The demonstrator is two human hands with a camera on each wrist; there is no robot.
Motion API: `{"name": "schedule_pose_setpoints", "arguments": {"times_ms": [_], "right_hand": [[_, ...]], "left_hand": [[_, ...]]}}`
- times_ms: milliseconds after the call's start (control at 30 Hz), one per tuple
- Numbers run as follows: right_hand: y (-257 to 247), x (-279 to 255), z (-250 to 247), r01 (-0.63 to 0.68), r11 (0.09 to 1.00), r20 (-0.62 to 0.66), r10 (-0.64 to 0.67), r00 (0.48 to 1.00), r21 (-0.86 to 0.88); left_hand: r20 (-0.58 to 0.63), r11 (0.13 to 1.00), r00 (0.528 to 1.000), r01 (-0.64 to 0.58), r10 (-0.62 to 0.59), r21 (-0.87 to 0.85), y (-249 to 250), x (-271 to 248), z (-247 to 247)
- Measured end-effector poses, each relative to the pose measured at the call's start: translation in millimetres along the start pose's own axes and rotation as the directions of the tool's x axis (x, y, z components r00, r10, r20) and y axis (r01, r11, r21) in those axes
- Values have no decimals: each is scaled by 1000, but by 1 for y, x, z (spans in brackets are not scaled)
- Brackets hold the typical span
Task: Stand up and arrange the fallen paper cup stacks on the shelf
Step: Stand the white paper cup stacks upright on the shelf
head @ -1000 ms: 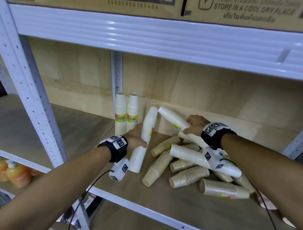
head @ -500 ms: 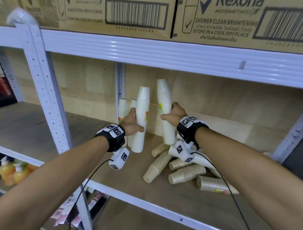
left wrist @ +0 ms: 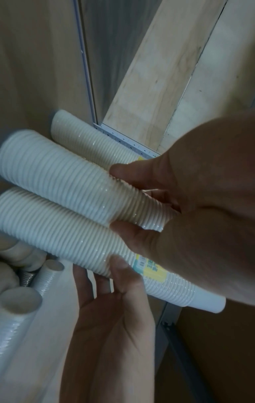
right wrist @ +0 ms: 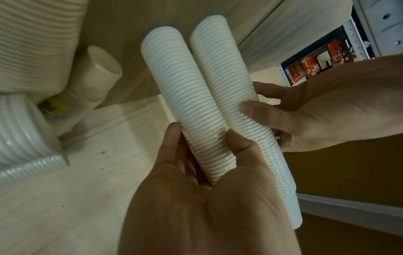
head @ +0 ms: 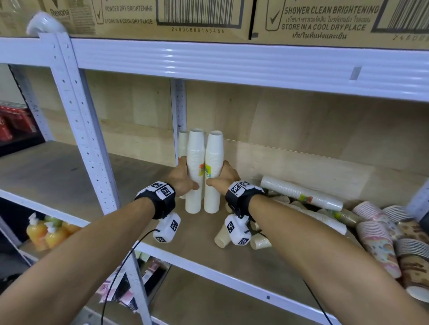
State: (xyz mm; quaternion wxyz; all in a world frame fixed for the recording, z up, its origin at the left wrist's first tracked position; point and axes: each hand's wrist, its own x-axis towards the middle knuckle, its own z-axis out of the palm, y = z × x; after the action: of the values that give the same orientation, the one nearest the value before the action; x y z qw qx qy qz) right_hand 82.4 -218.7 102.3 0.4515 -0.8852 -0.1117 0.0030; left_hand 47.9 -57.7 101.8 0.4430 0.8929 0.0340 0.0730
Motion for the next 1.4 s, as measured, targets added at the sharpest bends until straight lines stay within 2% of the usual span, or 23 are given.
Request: {"name": "schedule_pose_setpoints", "arguments": {"times_ms": [433,600,833,1000,1300,1400], "right_hand": [[38,13,39,-50,998,72,47,996,39],[20,13,23,-32,997,78,27,997,63],[-29,14,-20,64,993,-63,-58,996,94],[-46,24,-36,131,991,-142,-134,981,-26],[-51,17,-42,205,976,-90,-211,973,-76],[-53,18,-44,192,974,-91,-204,975,-120]], "left_hand": [[13,999,1000,-26,26,-36,-17,-22,11],[0,993,998,-70,70,-93,-2,-15,1],[-137,982,987,-105,83,-157,31,9,-31],[-202,986,971,-144,124,-88,50,17,-45],[-165,991,979,-129,119,-46,49,24,-46],[-134,991,986,-113,104,-65,52,25,-47]]}}
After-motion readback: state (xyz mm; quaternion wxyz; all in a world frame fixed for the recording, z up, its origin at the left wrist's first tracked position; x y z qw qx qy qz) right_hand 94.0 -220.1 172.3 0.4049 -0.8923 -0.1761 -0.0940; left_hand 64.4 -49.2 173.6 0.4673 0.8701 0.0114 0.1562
